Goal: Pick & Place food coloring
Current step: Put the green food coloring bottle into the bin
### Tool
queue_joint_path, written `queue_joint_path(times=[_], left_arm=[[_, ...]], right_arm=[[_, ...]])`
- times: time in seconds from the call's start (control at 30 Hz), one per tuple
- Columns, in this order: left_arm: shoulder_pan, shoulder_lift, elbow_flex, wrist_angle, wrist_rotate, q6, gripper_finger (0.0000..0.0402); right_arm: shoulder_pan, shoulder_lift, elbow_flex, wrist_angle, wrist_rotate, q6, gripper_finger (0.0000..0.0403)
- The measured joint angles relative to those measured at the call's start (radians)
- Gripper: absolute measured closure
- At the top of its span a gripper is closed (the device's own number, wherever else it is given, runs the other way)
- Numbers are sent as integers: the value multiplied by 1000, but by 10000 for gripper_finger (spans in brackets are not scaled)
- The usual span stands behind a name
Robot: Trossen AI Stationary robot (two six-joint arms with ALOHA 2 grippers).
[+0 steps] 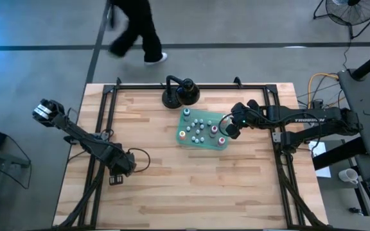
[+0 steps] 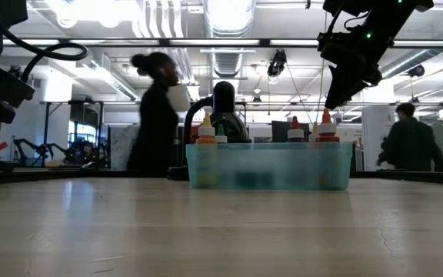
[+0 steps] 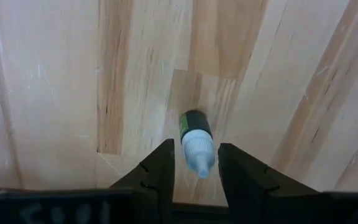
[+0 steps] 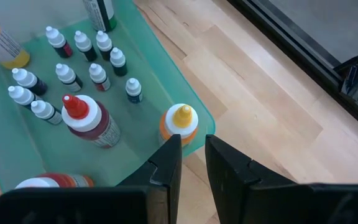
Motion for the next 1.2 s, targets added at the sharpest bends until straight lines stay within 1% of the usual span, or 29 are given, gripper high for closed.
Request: queue_joint_path(times=[0.13,0.4,0.57,0.67,0.77,0.87,1.03,1.2], left_arm=[[0,0,0,0,0,0,318],[0,20,-5,2,3,-3,364],[12,23,2,1,4,-42,368],[43,24,39,9,-9,-70,369],[98,23,95,2,-62,-70,369],[183,23,165,-21,-133,-37,369],[368,23,298,-96,-233,63,370],[560,46,470,-105,-278,212,370]], right_arm=[[0,0,0,0,0,-2,339],[0,0,0,0,0,-2,339],[0,0,0,0,0,-2,339],[0,0,0,0,0,-2,339],[0,0,0,0,0,-2,339],[0,0,0,0,0,-2,339],[0,0,0,0,0,-1,339],[0,0,0,0,-10,1,339]])
